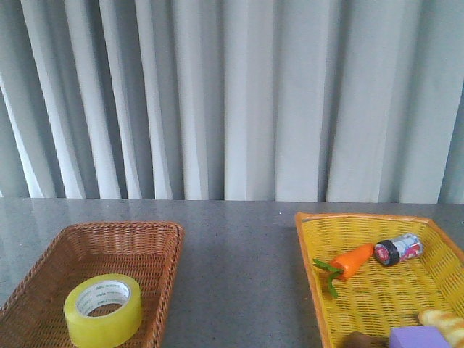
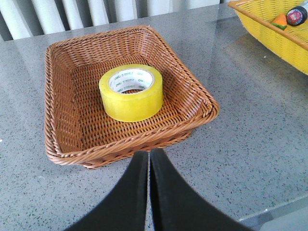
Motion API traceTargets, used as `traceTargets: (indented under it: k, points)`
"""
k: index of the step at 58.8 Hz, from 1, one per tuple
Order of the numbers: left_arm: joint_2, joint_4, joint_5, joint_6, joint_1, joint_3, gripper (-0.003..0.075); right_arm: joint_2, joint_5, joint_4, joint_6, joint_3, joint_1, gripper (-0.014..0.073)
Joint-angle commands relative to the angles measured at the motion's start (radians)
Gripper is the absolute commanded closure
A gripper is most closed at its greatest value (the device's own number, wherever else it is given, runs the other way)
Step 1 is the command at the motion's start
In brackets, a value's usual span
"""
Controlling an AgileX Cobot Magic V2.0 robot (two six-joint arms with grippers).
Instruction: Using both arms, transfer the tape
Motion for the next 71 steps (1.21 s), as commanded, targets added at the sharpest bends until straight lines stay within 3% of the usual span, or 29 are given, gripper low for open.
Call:
traceTargets:
  k: [1, 22, 31, 58, 67, 71]
  points:
    - [0.008, -0.021, -0.071, -0.009, -0.001, -0.023, 0.0727, 0.001, -0.062, -0.012, -0.002, -0.023, -0.003, 0.0602]
    - [0.006, -0.019, -0.061, -0.009, -0.002, -0.023, 0.0727, 0.001, -0.062, -0.012, -0.002, -0.023, -0.003, 0.0601]
    - [0.005, 0.086, -0.067, -0.012, -0.002, -0.001, 0.0727, 0.001, -0.062, -0.01, -0.002, -0.023, -0.003, 0.0601]
    - [-0.3, 0.098, -0.699, -0.031, -0.002, 0.474, 0.0727, 0.001, -0.062, -0.01, -0.002, -0.023, -0.003, 0.0601]
    - [-0.366, 0.104, -0.838, -0.144, 0.0, 0.608, 0.0727, 0.002, -0.062, -0.01, -0.002, -0.023, -0.003, 0.0601]
    - [-0.364, 0.131, -0.783, -0.149, 0.008, 0.602, 0.0727, 0.001, -0.059, -0.008, -0.002, -0.023, -0.003, 0.0601]
